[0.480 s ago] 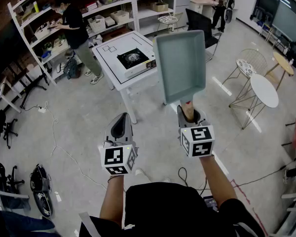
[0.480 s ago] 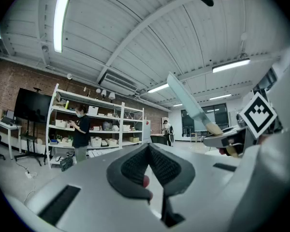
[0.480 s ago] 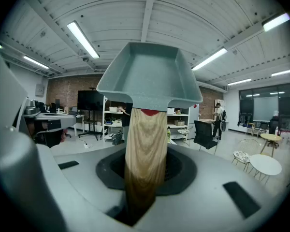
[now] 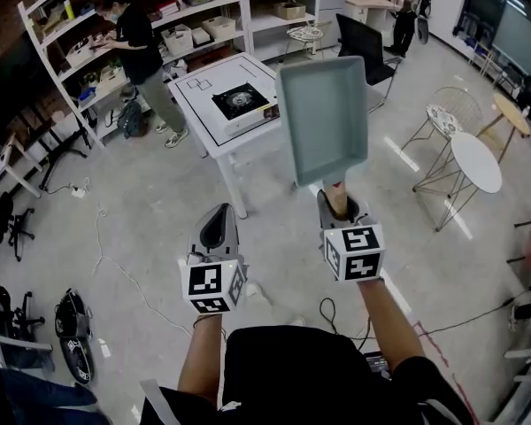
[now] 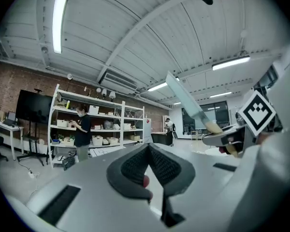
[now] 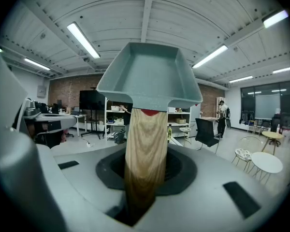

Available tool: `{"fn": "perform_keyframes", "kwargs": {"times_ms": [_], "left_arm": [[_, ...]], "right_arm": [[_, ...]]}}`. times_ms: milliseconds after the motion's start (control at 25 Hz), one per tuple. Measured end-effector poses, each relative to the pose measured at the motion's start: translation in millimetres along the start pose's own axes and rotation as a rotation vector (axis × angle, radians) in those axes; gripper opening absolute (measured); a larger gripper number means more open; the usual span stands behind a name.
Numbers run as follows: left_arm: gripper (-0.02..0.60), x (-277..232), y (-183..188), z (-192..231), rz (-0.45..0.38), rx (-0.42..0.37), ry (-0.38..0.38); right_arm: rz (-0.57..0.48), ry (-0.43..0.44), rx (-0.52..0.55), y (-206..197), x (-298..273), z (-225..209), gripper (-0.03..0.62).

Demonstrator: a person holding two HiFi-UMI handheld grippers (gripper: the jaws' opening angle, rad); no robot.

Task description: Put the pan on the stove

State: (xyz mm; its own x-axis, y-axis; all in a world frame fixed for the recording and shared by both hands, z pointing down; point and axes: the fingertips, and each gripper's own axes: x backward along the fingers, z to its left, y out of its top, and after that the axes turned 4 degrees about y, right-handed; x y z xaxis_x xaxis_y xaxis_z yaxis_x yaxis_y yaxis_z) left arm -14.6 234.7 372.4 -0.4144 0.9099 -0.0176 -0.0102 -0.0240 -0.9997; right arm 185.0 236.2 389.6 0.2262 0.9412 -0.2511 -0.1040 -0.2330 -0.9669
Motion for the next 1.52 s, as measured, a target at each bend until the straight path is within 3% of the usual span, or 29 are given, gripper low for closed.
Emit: {"fn": "perform_keyframes", "kwargs": {"times_ms": [640, 760, 1000, 1520], "left_arm": [[0.008, -32.0, -5.3, 19.5, 0.002, 0.001, 0.002], [0.008, -48.4, -5.1, 30.6, 0.007, 0.014, 0.005], [0.008, -87.7, 0.1, 40.5, -0.009, -0.065, 0.007], [0.008, -185.3, 6.9, 93.4, 0.009, -0.061, 0.004]], "right_arm": [[-0.001, 0.011, -0.006, 3.6, -39.0, -0.9, 0.077], [0.007, 0.013, -0.005, 7.6, -57.6, -2.3, 0.077], [0.011, 0.017, -0.004, 16.4, -98.4, -10.1, 0.077], [0.036, 0.043, 0.001, 47.4, -208.4, -23.6, 0.077]]}}
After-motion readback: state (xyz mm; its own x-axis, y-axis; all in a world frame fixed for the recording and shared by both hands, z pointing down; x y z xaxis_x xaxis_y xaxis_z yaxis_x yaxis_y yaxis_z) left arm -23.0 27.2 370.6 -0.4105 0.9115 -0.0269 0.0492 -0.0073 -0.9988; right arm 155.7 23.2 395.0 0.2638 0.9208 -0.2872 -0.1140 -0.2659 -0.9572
